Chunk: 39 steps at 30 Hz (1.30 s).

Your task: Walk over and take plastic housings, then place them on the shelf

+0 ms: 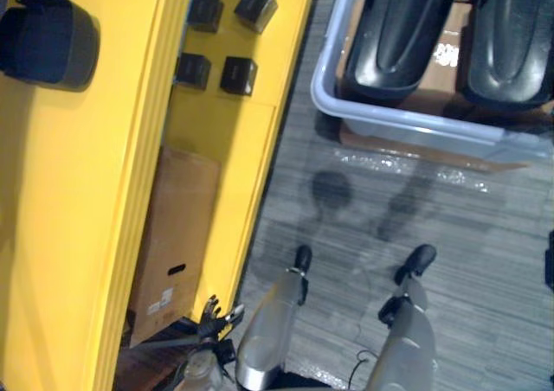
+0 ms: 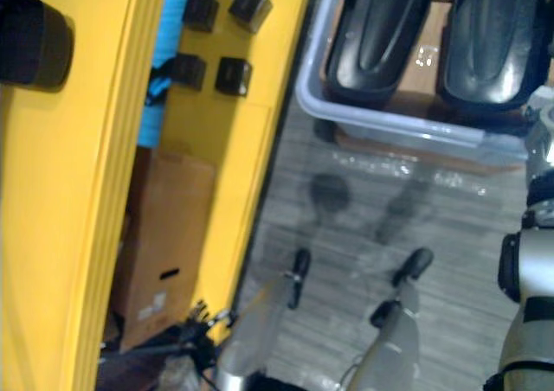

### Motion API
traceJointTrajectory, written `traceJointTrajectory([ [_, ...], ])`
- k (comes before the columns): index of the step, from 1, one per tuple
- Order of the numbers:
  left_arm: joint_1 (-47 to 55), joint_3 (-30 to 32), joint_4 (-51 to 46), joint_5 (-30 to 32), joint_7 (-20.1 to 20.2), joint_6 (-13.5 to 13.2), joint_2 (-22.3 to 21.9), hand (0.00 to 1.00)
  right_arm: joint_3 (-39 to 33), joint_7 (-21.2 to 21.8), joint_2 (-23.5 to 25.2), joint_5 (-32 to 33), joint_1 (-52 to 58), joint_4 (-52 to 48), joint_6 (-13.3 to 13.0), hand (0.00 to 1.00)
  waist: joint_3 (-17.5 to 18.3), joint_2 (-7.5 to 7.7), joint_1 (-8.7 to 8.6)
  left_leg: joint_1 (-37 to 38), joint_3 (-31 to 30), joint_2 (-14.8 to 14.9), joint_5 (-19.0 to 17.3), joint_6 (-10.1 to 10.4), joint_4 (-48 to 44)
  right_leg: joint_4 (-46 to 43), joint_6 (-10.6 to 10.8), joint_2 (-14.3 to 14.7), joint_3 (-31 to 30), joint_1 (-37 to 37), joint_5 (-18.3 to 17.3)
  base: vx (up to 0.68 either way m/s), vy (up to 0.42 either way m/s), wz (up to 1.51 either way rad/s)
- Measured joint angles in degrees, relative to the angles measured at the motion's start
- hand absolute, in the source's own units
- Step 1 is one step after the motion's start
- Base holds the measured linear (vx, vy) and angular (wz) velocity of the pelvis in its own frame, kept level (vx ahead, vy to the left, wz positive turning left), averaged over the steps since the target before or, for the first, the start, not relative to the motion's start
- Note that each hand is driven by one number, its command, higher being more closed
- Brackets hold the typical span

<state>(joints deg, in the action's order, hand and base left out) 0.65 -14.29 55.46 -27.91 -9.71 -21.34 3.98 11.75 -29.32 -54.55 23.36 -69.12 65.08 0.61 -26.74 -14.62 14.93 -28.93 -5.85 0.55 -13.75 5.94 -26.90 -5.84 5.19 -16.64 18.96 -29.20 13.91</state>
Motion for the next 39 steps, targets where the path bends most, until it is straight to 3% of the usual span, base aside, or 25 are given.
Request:
traceJointTrajectory([
  [15, -0.8, -3.1, 0.2, -3.2, 2.3, -0.6, -0.1, 0.00, 6.5, 2.1, -4.0, -2.4, -3.7, 1.9, 0.5, 0.00, 1.1, -1.58, 3.28, -3.5, -1.3, -0.4, 0.0, 0.0, -1.7, -0.8, 0.0, -0.4, 1.2, -2.2, -0.1, -0.01, 0.004, 0.04],
  [18, -0.8, -3.5, 0.2, -3.3, 2.5, -1.1, 0.0, 0.00, 8.7, 3.4, -4.6, -4.1, -4.8, 1.9, 2.3, 0.00, 1.2, -1.60, 3.40, -4.1, -1.4, -0.3, 0.0, 0.0, -1.9, -1.4, -0.1, -0.5, 1.2, -2.9, -0.4, 0.00, 0.000, 0.00],
  [19, -0.8, -3.6, 0.2, -3.5, 2.5, -1.1, 0.0, 0.00, 8.9, 4.7, -5.0, -4.9, -4.9, 1.8, 4.1, 1.00, 1.2, -1.61, 3.50, -4.1, -1.5, -0.3, 0.0, 0.0, -2.0, -1.5, -0.2, -0.5, 1.3, -2.9, -0.4, 0.00, 0.000, 0.00],
  [26, -0.8, -3.9, 0.2, -3.6, 2.5, -1.4, 0.0, 0.00, 11.4, 8.3, -7.5, -6.3, -6.0, 0.9, 12.9, 1.00, 1.2, -1.63, 3.94, -4.1, -1.5, -0.2, 0.0, 0.0, -2.6, -2.5, -0.4, -0.5, 1.4, -2.8, -1.0, 0.00, 0.000, 0.00],
  [30, -0.8, -4.0, 0.2, -3.6, 2.5, -1.6, 0.0, 0.00, 11.6, 10.5, -8.5, -9.8, -5.9, 1.5, 15.4, 1.00, 1.2, -1.64, 4.45, -4.1, -1.5, -0.1, 0.0, 0.0, -2.6, -2.6, -0.4, -0.5, 1.4, -2.8, -1.3, -0.02, -0.003, 0.00],
  [39, -0.8, -4.6, 0.3, -3.5, 1.9, -2.0, -0.1, 0.00, 12.6, 10.9, -7.8, -20.3, -6.0, 2.6, 21.1, 1.00, 1.4, -1.91, 4.96, -2.8, -1.6, -0.2, 0.6, 0.2, -1.1, -2.6, -0.3, -0.7, 1.5, -2.1, -1.2, 0.01, -0.003, 0.01],
])
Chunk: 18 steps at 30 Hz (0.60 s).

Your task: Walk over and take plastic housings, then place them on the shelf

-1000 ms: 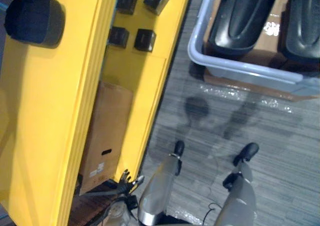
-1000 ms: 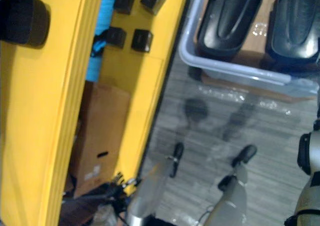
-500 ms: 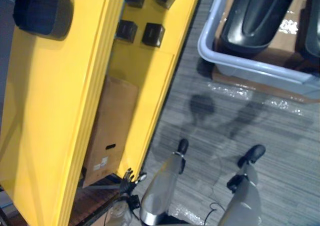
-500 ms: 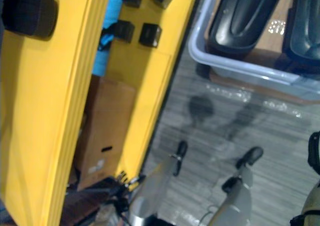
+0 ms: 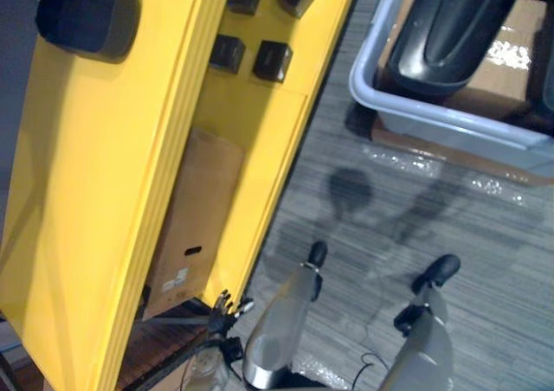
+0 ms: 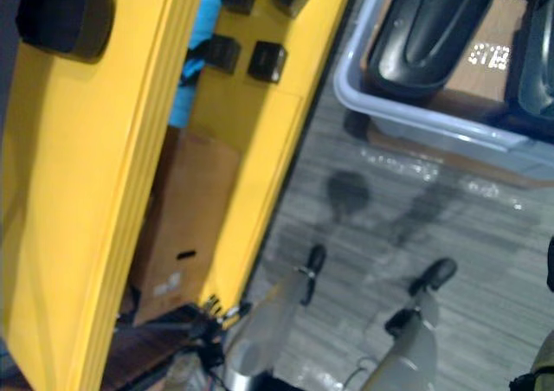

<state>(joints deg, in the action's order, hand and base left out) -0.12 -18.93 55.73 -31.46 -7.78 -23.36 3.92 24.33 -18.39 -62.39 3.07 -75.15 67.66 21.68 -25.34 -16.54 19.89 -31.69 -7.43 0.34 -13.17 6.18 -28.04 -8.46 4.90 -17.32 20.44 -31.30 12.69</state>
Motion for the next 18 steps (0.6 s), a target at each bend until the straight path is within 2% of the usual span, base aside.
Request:
traceJointTrajectory([
  [3, 0.0, -0.4, -0.1, 0.0, 0.0, 0.0, -0.1, 0.00, 0.0, -0.3, 0.9, -4.7, -0.4, 0.5, 3.1, 1.00, 0.2, -0.28, 0.30, 1.2, 0.0, 0.0, 0.4, 0.0, 1.5, 0.2, 0.0, -0.1, 0.1, 0.6, -0.1, 0.02, -0.010, 0.02],
  [9, 0.1, -0.3, -1.3, 0.0, -0.1, 0.0, -0.1, 0.00, -0.2, -1.8, 2.5, -9.8, -0.3, 2.7, 6.0, 1.00, 0.2, -0.32, 0.22, 2.2, 0.0, -0.1, 0.5, 0.1, 1.9, 0.2, 0.0, -0.2, 0.1, 1.6, -0.2, 0.00, 0.000, 0.00],
  [15, 0.2, 0.4, -5.8, 0.0, -0.7, -0.1, -0.1, 0.00, -2.9, -5.6, 3.5, -10.6, 0.5, 5.8, 6.0, 1.00, 0.2, -0.19, -1.14, 3.6, -0.6, 0.0, 0.5, 0.1, 1.9, 0.2, -0.2, -0.2, 1.0, 3.5, -0.6, 0.00, -0.003, 0.04],
  [17, 0.3, 0.4, -8.7, 0.1, -0.9, -0.3, -0.1, 0.00, -4.7, -7.0, 4.0, -10.6, 0.8, 5.8, 4.5, 1.00, -0.2, 0.22, -2.73, 4.0, -1.4, 0.0, 0.5, 0.1, 1.9, 0.2, -0.3, -0.1, 1.6, 4.5, -0.8, -0.01, -0.005, 0.13],
  [18, 0.3, 0.6, -9.6, 0.1, -0.9, -0.3, -0.1, 0.00, -5.2, -7.4, 4.0, -10.6, 0.8, 5.8, 3.8, 1.00, -0.4, 0.51, -2.99, 4.3, -1.3, 0.1, 0.5, 0.1, 2.0, 0.2, -0.3, 0.0, 1.6, 4.7, -0.8, 0.00, 0.000, 0.00],
])
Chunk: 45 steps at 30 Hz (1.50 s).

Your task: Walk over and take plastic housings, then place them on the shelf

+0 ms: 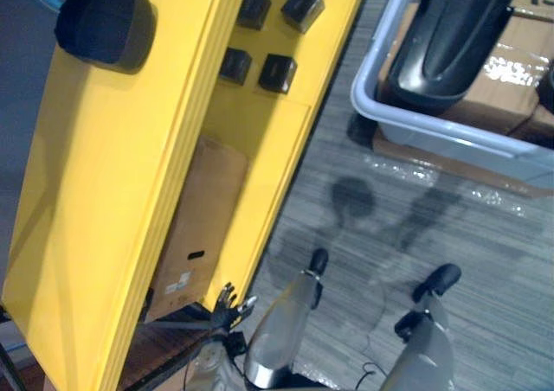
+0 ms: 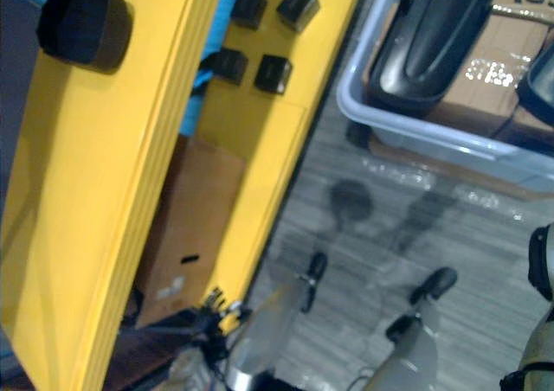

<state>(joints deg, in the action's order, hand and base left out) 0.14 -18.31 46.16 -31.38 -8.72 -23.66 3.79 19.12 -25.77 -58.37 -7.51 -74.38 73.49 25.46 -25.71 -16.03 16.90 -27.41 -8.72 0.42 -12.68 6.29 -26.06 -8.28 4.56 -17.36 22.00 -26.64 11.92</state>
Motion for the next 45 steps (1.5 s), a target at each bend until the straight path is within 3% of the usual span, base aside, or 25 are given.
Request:
traceJointTrajectory([
  [5, 0.0, 5.3, -10.0, 0.7, -4.1, -0.6, 0.4, 0.00, -2.5, -3.3, 2.2, 0.0, 0.8, -0.2, -5.9, 1.00, -2.1, 2.89, -2.37, 4.5, 1.3, 1.1, 0.0, 0.1, 1.3, 0.2, -0.3, 0.8, -0.4, 3.2, -0.2, 0.00, -0.025, -0.12],
  [8, 0.1, 7.8, -18.0, 4.1, -6.8, -0.8, 0.8, 0.00, -4.3, -4.7, 3.6, 0.0, 1.7, -0.6, -7.3, 1.00, -3.0, 4.17, -3.80, 6.2, 1.4, 1.4, 0.0, 0.2, 1.8, 0.9, -0.3, 1.2, -0.3, 5.0, -0.2, -0.01, -0.015, -0.04],
  [11, 0.6, 9.8, -30.0, 8.5, -7.6, 0.5, 4.1, 0.00, -6.0, -5.8, 5.4, 0.0, 2.3, -2.9, -8.4, 1.00, -4.3, 6.24, -5.30, 9.0, 1.6, 2.3, 0.2, 0.5, 2.9, 2.4, -0.2, 2.2, -0.2, 7.8, 0.0, 0.01, -0.040, -0.07],
  [12, 1.1, 11.3, -35.7, 9.6, -6.8, 1.6, 5.3, 0.00, -6.7, -6.3, 5.5, -0.1, 3.2, -5.3, -9.2, 1.00, -4.7, 6.86, -5.55, 11.2, 1.8, 3.0, 0.4, 0.8, 4.0, 3.1, -0.2, 2.9, -0.1, 9.7, 0.0, 0.02, -0.047, -0.07],
  [15, 2.5, 12.8, -42.3, 11.1, -5.1, 3.9, 6.4, 0.00, -6.7, -7.2, 5.6, -0.2, 4.5, -9.6, -9.5, 1.00, -4.9, 7.16, -6.43, 13.3, 1.9, 3.8, 0.5, 1.0, 5.3, 4.3, -0.3, 3.7, 0.0, 11.7, 0.1, 0.04, -0.041, -0.05],
  [18, 3.1, 13.2, -47.7, 11.8, -1.1, 6.9, 10.3, 0.00, -6.7, -7.2, 6.2, -0.9, 6.0, -14.6, -10.9, 1.00, -4.5, 8.12, -6.95, 16.1, 2.9, 4.9, 0.8, 1.6, 7.5, 6.2, -0.4, 5.0, -0.1, 13.8, 0.5, 0.06, -0.053, -0.15],
  [21, 3.0, 13.2, -51.2, 11.5, 1.8, 10.5, 12.2, 0.00, -7.5, -7.2, 9.3, -2.4, 9.0, -17.6, -12.1, 1.00, -2.7, 10.69, -8.06, 17.7, 3.5, 6.0, 1.1, 1.9, 9.1, 8.1, -0.7, 6.2, -0.1, 15.2, 0.9, 0.07, -0.045, -0.11],
  [22, 1.8, 13.0, -51.8, 11.1, 3.5, 12.8, 12.8, 0.00, -8.9, -7.2, 10.7, -2.8, 10.9, -19.6, -12.5, 1.00, -1.9, 12.10, -8.16, 18.7, 4.2, 6.2, 1.2, 2.1, 9.8, 9.5, -0.7, 6.7, -0.1, 16.2, 1.5, 0.07, -0.017, -0.13],
  [26, -2.4, 12.4, -51.8, 11.0, 7.0, 19.1, 13.9, 0.00, -8.9, -7.3, 12.8, -6.6, 15.8, -26.7, -15.3, 1.00, 0.6, 14.16, -8.61, 20.6, 6.3, 7.0, 1.2, 2.1, 10.0, 10.9, -0.7, 7.4, -0.8, 17.9, 1.7, 0.04, -0.017, -0.13],
  [30, -6.9, 11.2, -51.0, 11.0, 8.1, 24.9, 15.3, 0.00, -8.9, -7.3, 15.4, -10.4, 17.7, -33.4, -18.6, 1.00, 2.7, 15.16, -9.41, 22.5, 8.3, 7.4, 1.2, 2.1, 10.7, 11.6, -0.9, 7.8, -2.0, 18.7, 2.1, -0.01, -0.008, -0.20],
  [32, -10.9, 10.0, -47.8, 10.6, 9.2, 27.7, 16.4, 0.00, -8.8, -7.3, 17.1, -11.5, 18.1, -35.7, -20.8, 1.00, 4.0, 16.08, -9.84, 22.5, 9.5, 7.5, 1.1, 2.2, 10.8, 12.8, -1.0, 8.2, -2.8, 18.6, 3.1, -0.03, -0.011, -0.20],
  [35, -22.9, 8.1, -34.9, 6.5, 8.9, 31.7, 16.4, 0.00, -8.7, -7.3, 19.5, -13.1, 18.1, -38.8, -24.2, 1.00, 4.8, 17.55, -10.16, 22.4, 11.3, 8.0, 1.0, 2.5, 10.3, 12.8, -1.6, 8.5, -4.2, 17.6, 3.5, -0.09, -0.012, -0.28],
  [39, -35.0, 5.5, -22.5, 2.2, 7.3, 33.6, 16.2, 0.00, -8.4, -7.3, 22.8, -13.8, 17.7, -40.5, -27.1, 1.00, 4.6, 19.20, -11.60, 21.4, 12.5, 8.8, 0.8, 3.1, 9.2, 12.8, -2.1, 9.2, -5.1, 16.1, 3.8, -0.08, -0.029, -0.23],
  [42, -41.7, 3.2, -17.6, 1.3, 5.7, 34.4, 16.0, 0.00, -7.1, -7.2, 24.1, -14.2, 16.1, -40.4, -27.4, 1.00, 4.1, 20.18, -11.86, 20.5, 13.7, 9.4, 0.9, 3.5, 9.0, 12.8, -2.3, 9.8, -5.7, 14.4, 4.1, -0.04, -0.039, -0.23],
  [45, -47.5, 1.4, -11.9, -2.4, 4.2, 35.3, 15.7, 0.00, -4.8, -7.2, 26.3, -14.2, 11.9, -38.8, -27.7, 1.00, 3.6, 21.13, -13.33, 19.3, 14.3, 10.2, 0.8, 4.0, 8.4, 12.8, -3.3, 10.6, -6.3, 12.9, 5.3, 0.00, -0.038, -0.14],
])
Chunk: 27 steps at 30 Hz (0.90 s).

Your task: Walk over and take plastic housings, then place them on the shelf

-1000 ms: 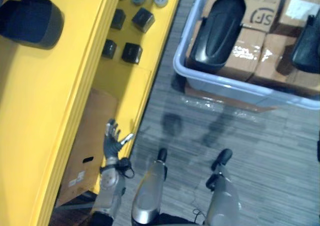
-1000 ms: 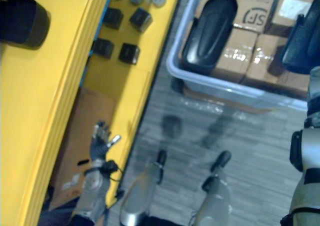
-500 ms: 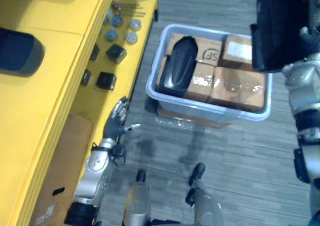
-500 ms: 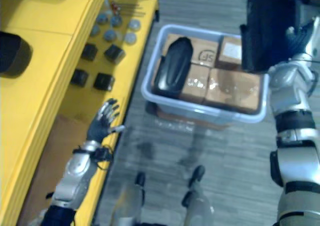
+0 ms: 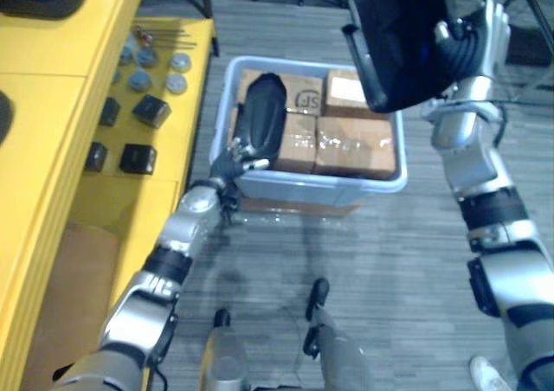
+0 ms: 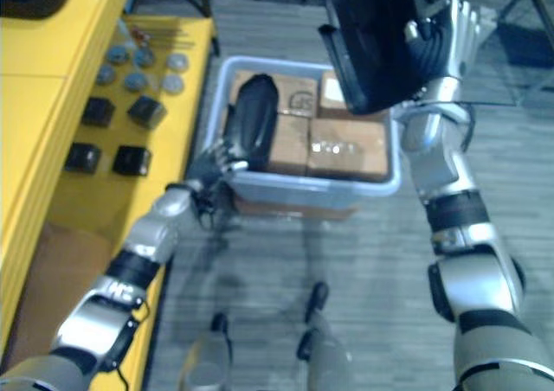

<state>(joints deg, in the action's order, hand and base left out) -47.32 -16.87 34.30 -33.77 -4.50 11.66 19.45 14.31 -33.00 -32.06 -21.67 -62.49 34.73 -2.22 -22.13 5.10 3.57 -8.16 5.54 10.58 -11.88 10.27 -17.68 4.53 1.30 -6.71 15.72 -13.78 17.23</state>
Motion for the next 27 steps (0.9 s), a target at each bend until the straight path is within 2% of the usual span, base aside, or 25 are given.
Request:
traceJointTrajectory([
  [2, -2.8, -0.2, 2.4, -4.6, -0.6, 1.1, -1.6, 0.00, 1.1, 0.0, 0.6, 0.0, -3.5, 0.7, -0.5, 1.00, -1.2, -0.01, -1.01, -0.1, 0.2, 0.1, 0.0, 0.0, 0.0, 0.0, -0.1, 0.1, -0.2, -0.2, 0.2, 0.02, -0.010, -0.06],
  [9, -7.9, -2.2, 3.7, -20.8, -1.7, 0.7, -5.9, 0.00, 2.5, -1.0, 1.9, -1.1, -8.0, 2.3, -3.9, 1.00, -3.4, -0.04, -1.26, -1.1, 0.7, -0.3, 0.0, 0.0, -0.4, 0.0, 0.3, -0.1, -0.7, -1.3, 0.6, 0.00, 0.000, -0.01],
  [11, -8.9, -2.4, 5.6, -26.3, -1.7, -1.1, -6.8, 0.00, 4.5, -1.0, 3.1, -1.7, -8.2, 2.7, -5.0, 1.00, -3.4, -0.10, -1.47, -1.5, 0.8, -0.3, 0.0, 0.0, -0.5, 0.0, 0.2, -0.1, -1.0, -1.7, 0.7, 0.01, -0.003, -0.04],
  [14, -9.2, -2.5, 5.7, -29.7, -1.6, -2.9, -7.6, 0.00, 6.1, -1.0, 4.0, -2.2, -8.2, 3.4, -5.7, 1.00, -3.4, -0.16, -1.54, -1.4, 1.1, -0.3, 0.0, 0.0, -0.7, 0.0, 0.4, -0.1, -1.5, -1.7, 0.8, 0.01, 0.005, -0.03],
  [19, -10.5, -4.1, 5.8, -36.6, -1.4, -8.1, -9.3, 0.00, 7.3, -1.0, 5.7, -2.2, -8.3, 4.1, -6.5, 1.00, -3.7, -0.57, -1.58, -1.9, 1.2, -0.6, -0.2, -0.1, -1.3, 0.0, 0.5, -0.2, -1.8, -1.9, 1.0, -0.01, -0.006, -0.01],
  [20, -10.7, -4.1, 5.8, -37.4, -1.4, -8.6, -9.3, 0.00, 7.6, -1.0, 5.7, -2.2, -8.4, 4.2, -6.6, 1.00, -3.7, -0.57, -1.58, -2.1, 1.2, -0.6, -0.2, -0.1, -1.4, 0.0, 0.5, -0.2, -1.8, -2.1, 1.0, -0.04, -0.006, -0.04],
  [24, -12.5, -4.1, 5.8, -38.4, -1.6, -13.3, -11.0, 0.00, 7.9, -1.0, 6.6, -2.2, -8.4, 4.5, -8.3, 1.00, -4.4, -1.63, -1.70, -2.8, 1.2, -0.5, -0.7, -0.3, -2.9, 0.0, 0.4, -0.1, -1.9, -2.3, 1.3, -0.02, 0.002, -0.02],
  [27, -12.9, -4.1, 6.1, -39.7, -1.8, -16.8, -11.5, 0.00, 8.9, -1.0, 8.1, -2.2, -8.4, 4.6, -8.8, 1.00, -4.4, -1.71, -2.50, -2.9, 1.2, -0.5, -0.7, -0.3, -2.9, 0.0, 0.4, -0.1, -1.9, -2.4, 1.4, 0.00, 0.000, 0.00],
])
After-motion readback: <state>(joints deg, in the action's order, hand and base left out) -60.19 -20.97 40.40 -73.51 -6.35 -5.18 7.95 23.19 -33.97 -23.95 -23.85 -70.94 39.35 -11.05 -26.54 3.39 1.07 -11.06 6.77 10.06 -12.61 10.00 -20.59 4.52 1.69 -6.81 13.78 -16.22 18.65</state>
